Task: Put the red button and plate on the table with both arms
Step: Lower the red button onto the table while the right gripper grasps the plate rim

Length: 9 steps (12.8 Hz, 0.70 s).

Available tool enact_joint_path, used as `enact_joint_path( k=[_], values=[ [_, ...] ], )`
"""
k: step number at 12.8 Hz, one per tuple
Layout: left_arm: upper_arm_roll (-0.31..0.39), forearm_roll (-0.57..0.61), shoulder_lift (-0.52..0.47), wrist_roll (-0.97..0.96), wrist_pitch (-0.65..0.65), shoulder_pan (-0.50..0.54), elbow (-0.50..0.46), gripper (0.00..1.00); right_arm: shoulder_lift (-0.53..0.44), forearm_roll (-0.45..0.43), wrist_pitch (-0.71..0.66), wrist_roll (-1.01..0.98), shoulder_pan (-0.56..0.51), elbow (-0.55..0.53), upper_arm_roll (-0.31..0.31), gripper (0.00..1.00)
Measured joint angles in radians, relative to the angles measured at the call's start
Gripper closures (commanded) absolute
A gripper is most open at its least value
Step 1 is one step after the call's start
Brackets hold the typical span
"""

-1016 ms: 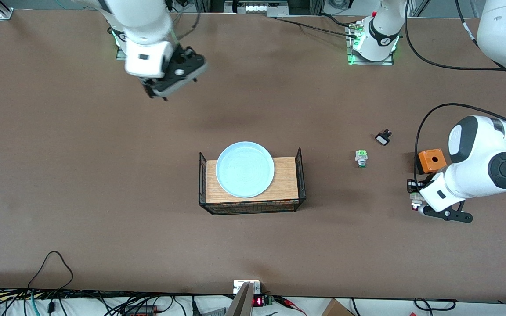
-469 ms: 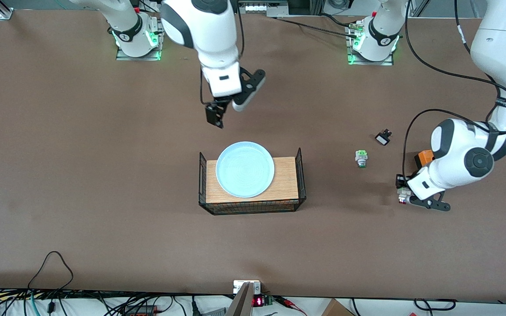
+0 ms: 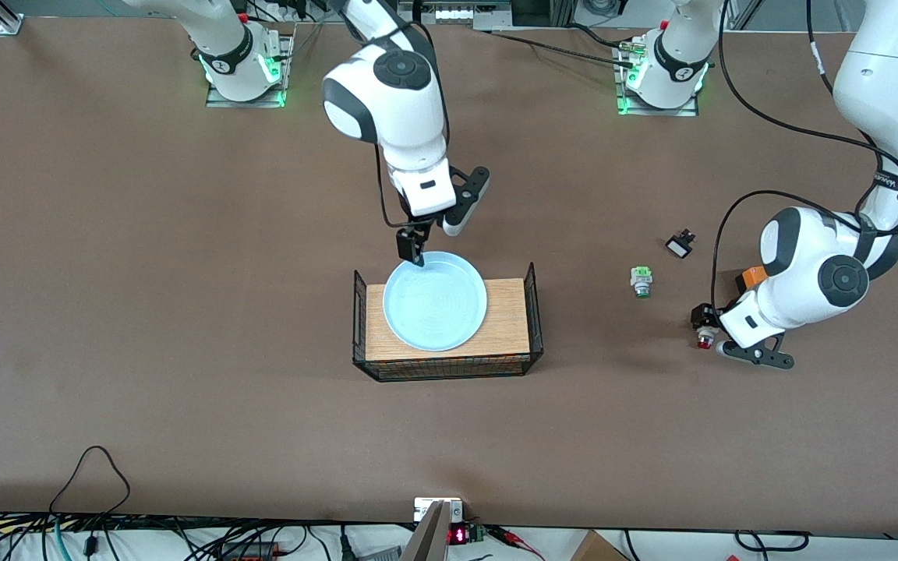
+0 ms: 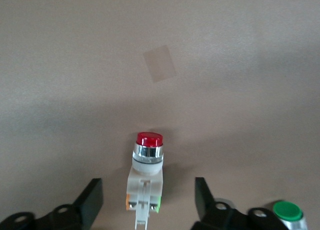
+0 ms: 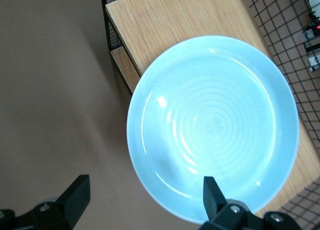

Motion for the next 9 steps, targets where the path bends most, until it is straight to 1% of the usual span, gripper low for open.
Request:
enact_joint_path(
  k=[1,3,5,8,9],
  values=[
    [-0.015,0.000,-0.017,0.000,-0.034,0.000,0.009,0.00,0.019,-0.002,0.015,-0.001,0.000,0.009,-0.001,0.10],
    [-0.057,0.000,-0.060,-0.001,-0.132,-0.001,0.048,0.00,0.051,-0.016,0.028,-0.002,0.000,0.032,-0.002,0.28],
    [-0.098,0.000,-0.092,-0.001,-0.268,-0.002,0.128,0.00,0.067,-0.034,0.028,-0.002,0.000,0.050,-0.003,0.46],
    [-0.144,0.000,-0.106,-0.002,-0.455,-0.007,0.262,0.00,0.071,-0.042,0.035,-0.002,0.000,0.056,-0.004,0.79],
    [-0.151,0.000,-0.106,-0.007,-0.495,-0.012,0.292,0.00,0.071,-0.043,0.037,-0.002,0.000,0.056,-0.004,0.96]
  ],
)
